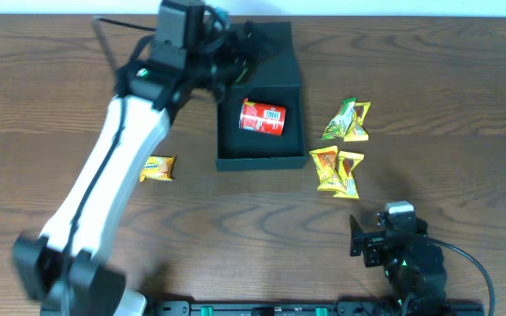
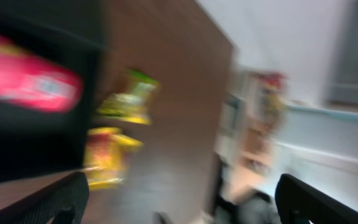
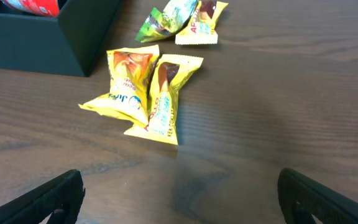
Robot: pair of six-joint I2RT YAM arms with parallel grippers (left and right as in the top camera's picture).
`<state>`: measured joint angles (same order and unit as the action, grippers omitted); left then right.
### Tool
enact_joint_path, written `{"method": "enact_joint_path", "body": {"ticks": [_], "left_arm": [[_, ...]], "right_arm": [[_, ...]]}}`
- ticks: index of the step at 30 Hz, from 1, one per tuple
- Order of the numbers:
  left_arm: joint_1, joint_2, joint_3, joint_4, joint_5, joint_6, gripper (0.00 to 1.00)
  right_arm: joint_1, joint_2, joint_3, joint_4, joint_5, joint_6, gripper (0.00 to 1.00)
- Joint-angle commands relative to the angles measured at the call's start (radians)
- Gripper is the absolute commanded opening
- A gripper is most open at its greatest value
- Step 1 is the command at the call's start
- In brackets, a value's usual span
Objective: Pack container
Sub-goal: 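Move the left gripper to the yellow Le-Mond packet and grasp it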
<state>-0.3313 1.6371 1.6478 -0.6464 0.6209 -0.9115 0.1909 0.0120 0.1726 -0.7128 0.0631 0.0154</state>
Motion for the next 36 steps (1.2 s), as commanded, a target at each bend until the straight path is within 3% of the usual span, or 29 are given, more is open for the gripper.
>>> {"method": "enact_joint_path", "body": {"ticks": [1,2,5,10,16,24,28,36], "left_arm": [[0.005,-0.088,-0.002,-0.171,-0.422,0.259,0.98],[0.005,-0.124,-0.002,-0.292,-0.591,0.263,0.97],[0.004,-0.167,-0.002,-0.493,-0.822,0.288,0.98],[0.004,-0.144,-0.009,-0.642,-0.902,0.352,0.97],[0.004,-0.044,-0.066,-0.645,-0.902,0.622,0.95],[0.006,0.106,-0.191,-0.594,-0.866,0.642,0.95],[0.023,0.118,-0.316,-0.502,-0.777,0.646,0.96],[0.117,0.118,-0.458,-0.353,-0.762,0.681,0.97]], "right_arm": [[-0.008,-0.006,-0.012,-0.002,0.003,0.011,0.99],[-0.008,-0.006,-0.012,-0.002,0.003,0.011,0.99],[-0.008,-0.006,-0.012,-0.002,0.003,0.011,0.99],[-0.008,-0.006,-0.012,-0.002,0.003,0.011,0.99],[-0.008,-0.006,-0.012,-0.002,0.003,0.011,0.99],[-0.008,-0.006,-0.012,-0.002,0.003,0.011,0.99],[-0.008,-0.006,-0.012,-0.002,0.003,0.011,0.99],[-0.008,-0.006,-0.012,-0.002,0.003,0.011,0.99]]}}
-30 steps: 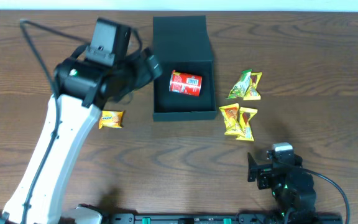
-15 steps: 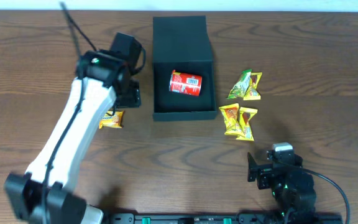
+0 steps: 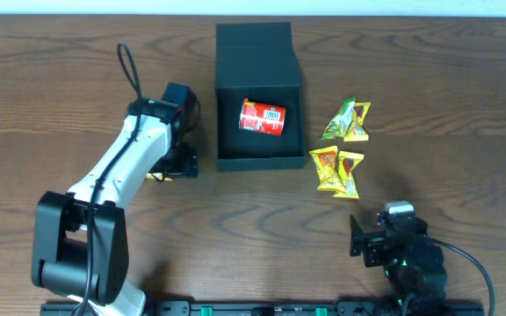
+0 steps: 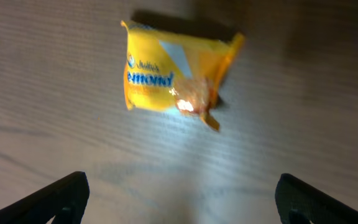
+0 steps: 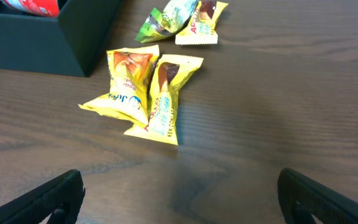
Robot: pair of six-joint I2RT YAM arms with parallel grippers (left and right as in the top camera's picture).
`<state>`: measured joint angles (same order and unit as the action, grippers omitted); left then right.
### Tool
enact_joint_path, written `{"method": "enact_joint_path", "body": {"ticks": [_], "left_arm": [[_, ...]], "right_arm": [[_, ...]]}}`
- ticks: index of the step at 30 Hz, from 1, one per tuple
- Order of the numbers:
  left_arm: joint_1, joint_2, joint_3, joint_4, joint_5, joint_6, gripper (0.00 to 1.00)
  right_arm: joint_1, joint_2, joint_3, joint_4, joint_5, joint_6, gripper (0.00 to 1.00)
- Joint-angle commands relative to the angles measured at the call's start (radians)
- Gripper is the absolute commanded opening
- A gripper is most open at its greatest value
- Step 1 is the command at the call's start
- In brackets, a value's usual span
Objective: Pack container
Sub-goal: 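Move the left gripper to the yellow Le-Mond packet and grasp it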
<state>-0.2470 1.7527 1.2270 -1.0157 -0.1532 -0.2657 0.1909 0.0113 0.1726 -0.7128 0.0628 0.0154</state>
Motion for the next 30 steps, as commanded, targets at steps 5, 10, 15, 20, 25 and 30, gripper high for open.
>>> {"method": "enact_joint_path", "body": {"ticks": [5,10,15,20,25,30], "left_arm": [[0.092,0.003,-0.072,0.082,0.026,0.1,0.95],[0.118,0.003,-0.086,0.144,0.121,0.177,0.95],[0.118,0.003,-0.116,0.19,0.121,0.177,0.95],[0.117,0.003,-0.096,0.194,0.121,0.177,0.95],[0.114,0.003,-0.002,0.148,0.1,0.22,0.95],[0.116,0.01,-0.04,0.133,0.101,0.226,0.95]], "right_arm": [[-0.008,-0.005,-0.012,-0.002,0.004,0.011,0.99],[-0.008,-0.005,-0.012,-0.002,0.004,0.011,0.99],[-0.008,-0.005,-0.012,-0.002,0.004,0.011,0.99],[-0.008,-0.005,-0.012,-0.002,0.004,0.011,0.99],[-0.008,-0.005,-0.012,-0.002,0.004,0.011,0.99],[-0.008,-0.005,-0.012,-0.002,0.004,0.011,0.99]]}}
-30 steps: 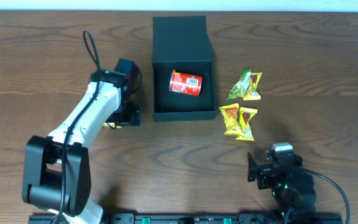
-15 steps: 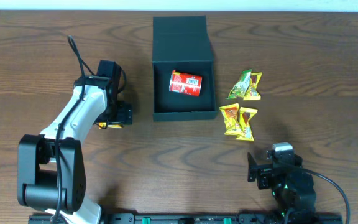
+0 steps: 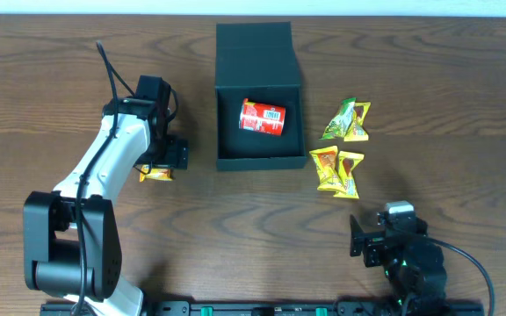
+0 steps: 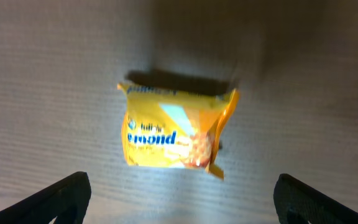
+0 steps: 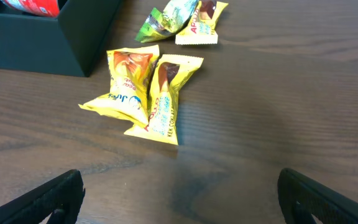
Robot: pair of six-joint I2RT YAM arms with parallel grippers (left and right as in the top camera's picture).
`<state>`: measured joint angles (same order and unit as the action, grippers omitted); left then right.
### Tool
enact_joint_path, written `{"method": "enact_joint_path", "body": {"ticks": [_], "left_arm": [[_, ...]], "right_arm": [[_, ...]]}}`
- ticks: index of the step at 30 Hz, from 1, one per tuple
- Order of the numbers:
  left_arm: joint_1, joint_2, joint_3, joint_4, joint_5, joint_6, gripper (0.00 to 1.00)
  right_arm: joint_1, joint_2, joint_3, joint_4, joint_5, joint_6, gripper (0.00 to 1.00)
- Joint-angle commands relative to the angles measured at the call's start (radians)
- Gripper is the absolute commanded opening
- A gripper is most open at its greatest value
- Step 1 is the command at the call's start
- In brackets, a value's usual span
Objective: Pack container
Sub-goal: 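Move the left gripper to the yellow Le-Mond packet and grasp it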
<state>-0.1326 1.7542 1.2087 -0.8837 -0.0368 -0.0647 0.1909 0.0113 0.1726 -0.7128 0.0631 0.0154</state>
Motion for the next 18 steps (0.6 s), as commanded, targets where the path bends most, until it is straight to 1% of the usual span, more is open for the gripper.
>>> {"method": "enact_joint_path", "body": {"ticks": [1,10,18], "left_arm": [[0.003,0.008,-0.041,0.017,-0.014,0.024,0.95],[0.005,0.008,-0.141,0.118,-0.018,0.024,0.95],[0.051,0.016,-0.155,0.159,-0.003,0.023,0.95]], "right_arm": [[-0.008,-0.005,-0.012,-0.002,0.003,0.011,0.99],[-0.008,-0.005,-0.012,-0.002,0.003,0.011,0.99],[-0.008,-0.005,-0.012,-0.002,0.003,0.011,0.99]]}}
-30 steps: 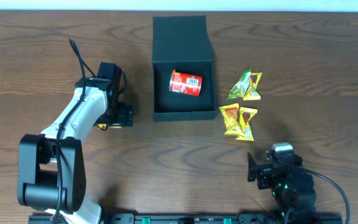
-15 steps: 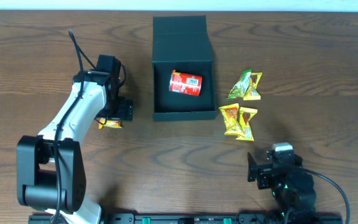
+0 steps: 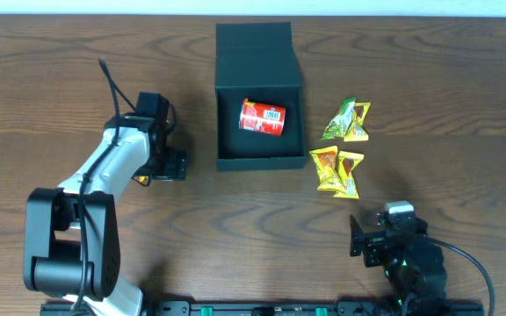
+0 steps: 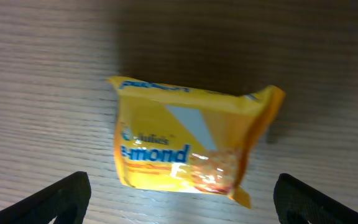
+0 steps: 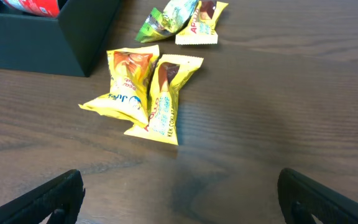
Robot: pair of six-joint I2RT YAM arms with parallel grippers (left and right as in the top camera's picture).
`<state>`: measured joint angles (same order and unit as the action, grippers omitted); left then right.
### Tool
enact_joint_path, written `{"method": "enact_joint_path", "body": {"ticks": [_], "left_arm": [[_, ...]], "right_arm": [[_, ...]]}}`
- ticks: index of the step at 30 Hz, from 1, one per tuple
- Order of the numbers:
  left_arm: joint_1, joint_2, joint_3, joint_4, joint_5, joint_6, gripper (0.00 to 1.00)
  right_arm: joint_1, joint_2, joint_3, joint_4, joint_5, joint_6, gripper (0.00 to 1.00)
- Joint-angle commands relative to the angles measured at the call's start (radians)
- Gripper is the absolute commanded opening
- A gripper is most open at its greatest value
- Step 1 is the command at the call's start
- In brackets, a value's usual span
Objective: Pack container
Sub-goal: 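Move the left gripper to the yellow Le-Mond packet and grasp it, then lift the yellow packet with the left gripper toward the box's left edge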
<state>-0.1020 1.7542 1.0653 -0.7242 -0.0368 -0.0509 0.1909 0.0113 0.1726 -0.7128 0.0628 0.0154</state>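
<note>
A yellow snack packet [image 4: 188, 144] lies flat on the wood, filling the left wrist view; from overhead it is almost hidden under my left gripper [image 3: 158, 167]. That gripper [image 4: 179, 202] is open, hanging right over the packet, its fingertips [image 4: 61, 198] wide apart. The black box [image 3: 259, 156] stands open with a red packet [image 3: 263, 118] inside. Two yellow packets [image 5: 143, 94] and a green and yellow pair [image 5: 179, 20] lie to the box's right. My right gripper [image 5: 179, 199] is open, low near the table's front edge [image 3: 385, 241].
The box's lid [image 3: 255, 54] stands up at the back. The left arm [image 3: 104, 180] stretches from the front left. A cable [image 3: 112, 77] loops behind the left wrist.
The left gripper has come down closer over the yellow packet, which now looks larger in the wrist view. The right arm has not moved.
The left gripper was over the box's back edge, with the red packet inside. Then it stood left of the box above the yellow packet on the table. It stayed there, open, and is now lower over that packet. The right gripper has rested throughout.
</note>
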Motion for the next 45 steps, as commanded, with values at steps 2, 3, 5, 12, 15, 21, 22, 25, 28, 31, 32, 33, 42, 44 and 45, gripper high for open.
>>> {"method": "enact_joint_path", "body": {"ticks": [2,3,5,12,15,21,22,25,28,31,32,33,42,44,45], "left_arm": [[0.03,0.026,-0.012,0.001,0.037,0.01,0.95],[0.031,0.034,-0.012,0.004,0.047,0.01,0.95],[0.031,0.05,-0.012,0.007,0.058,0.01,0.95],[0.03,0.074,-0.012,0.008,0.071,0.01,1.0],[0.031,0.074,-0.012,0.012,0.071,0.01,0.91],[0.031,0.074,-0.012,0.02,0.07,0.01,0.67],[0.031,0.074,-0.012,0.02,0.071,0.01,0.65],[0.031,0.074,-0.011,0.02,0.071,0.01,0.61],[0.031,0.073,-0.007,0.018,0.071,0.0,0.58],[0.031,0.069,0.008,0.007,0.071,-0.009,0.56],[0.031,0.069,0.022,-0.006,0.071,-0.008,0.56],[0.031,0.069,0.042,-0.024,0.071,-0.008,0.54],[0.03,0.069,0.262,-0.185,0.07,-0.008,0.47],[0.029,0.069,0.325,-0.22,0.071,-0.009,0.47],[0.028,0.069,0.35,-0.236,0.072,-0.009,0.47]], "right_arm": [[-0.008,-0.005,-0.012,-0.002,0.003,0.011,0.99],[-0.008,-0.005,-0.012,-0.002,0.003,0.011,0.99],[-0.008,-0.005,-0.012,-0.002,0.003,0.011,0.99],[-0.008,-0.005,-0.012,-0.002,0.003,0.011,0.99],[-0.008,-0.005,-0.012,-0.002,0.004,0.011,0.99],[-0.008,-0.005,-0.012,-0.002,0.004,0.011,0.99],[-0.008,-0.005,-0.012,-0.002,0.004,0.011,0.99],[-0.008,-0.005,-0.012,-0.002,0.003,0.011,0.99],[-0.008,-0.005,-0.012,-0.002,0.003,0.011,0.99],[-0.008,-0.005,-0.012,-0.002,0.004,0.011,0.99],[-0.008,-0.005,-0.012,-0.002,0.004,0.011,0.99],[-0.008,-0.005,-0.012,-0.002,0.003,0.011,0.99],[-0.008,-0.005,-0.012,-0.002,0.004,0.011,0.99],[-0.008,-0.005,-0.012,-0.002,0.003,0.011,0.99],[-0.008,-0.005,-0.012,-0.002,0.004,0.011,0.99]]}}
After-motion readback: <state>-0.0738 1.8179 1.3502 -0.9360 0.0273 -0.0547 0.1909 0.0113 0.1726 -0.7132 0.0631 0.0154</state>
